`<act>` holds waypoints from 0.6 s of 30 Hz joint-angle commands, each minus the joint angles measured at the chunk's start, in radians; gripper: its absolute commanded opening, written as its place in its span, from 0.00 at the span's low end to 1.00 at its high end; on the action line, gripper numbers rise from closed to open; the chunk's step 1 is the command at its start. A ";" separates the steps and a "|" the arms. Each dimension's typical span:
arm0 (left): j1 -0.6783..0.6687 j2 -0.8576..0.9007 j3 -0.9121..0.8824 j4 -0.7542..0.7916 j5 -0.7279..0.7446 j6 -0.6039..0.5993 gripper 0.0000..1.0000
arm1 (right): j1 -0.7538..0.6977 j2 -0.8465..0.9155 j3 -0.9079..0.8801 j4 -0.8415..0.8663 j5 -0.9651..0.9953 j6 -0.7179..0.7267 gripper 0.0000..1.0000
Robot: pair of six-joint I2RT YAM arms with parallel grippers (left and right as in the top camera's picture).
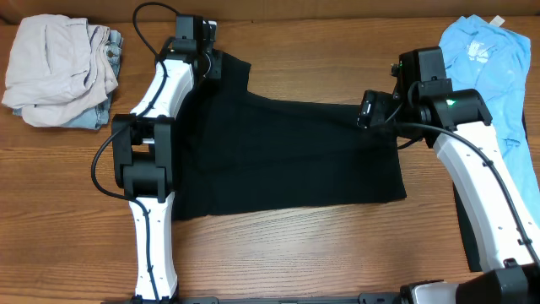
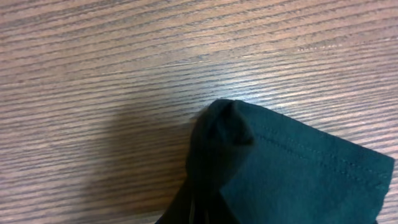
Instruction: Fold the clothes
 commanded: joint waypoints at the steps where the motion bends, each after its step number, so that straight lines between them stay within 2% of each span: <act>1: 0.003 -0.098 0.043 -0.021 -0.007 -0.064 0.04 | 0.003 0.058 0.008 0.025 0.031 -0.002 0.82; 9: 0.003 -0.288 0.043 -0.208 -0.008 -0.061 0.04 | 0.002 0.235 0.008 0.068 0.032 0.024 0.82; 18: 0.003 -0.352 0.043 -0.377 -0.008 -0.009 0.04 | -0.016 0.394 0.008 0.132 0.052 0.050 0.82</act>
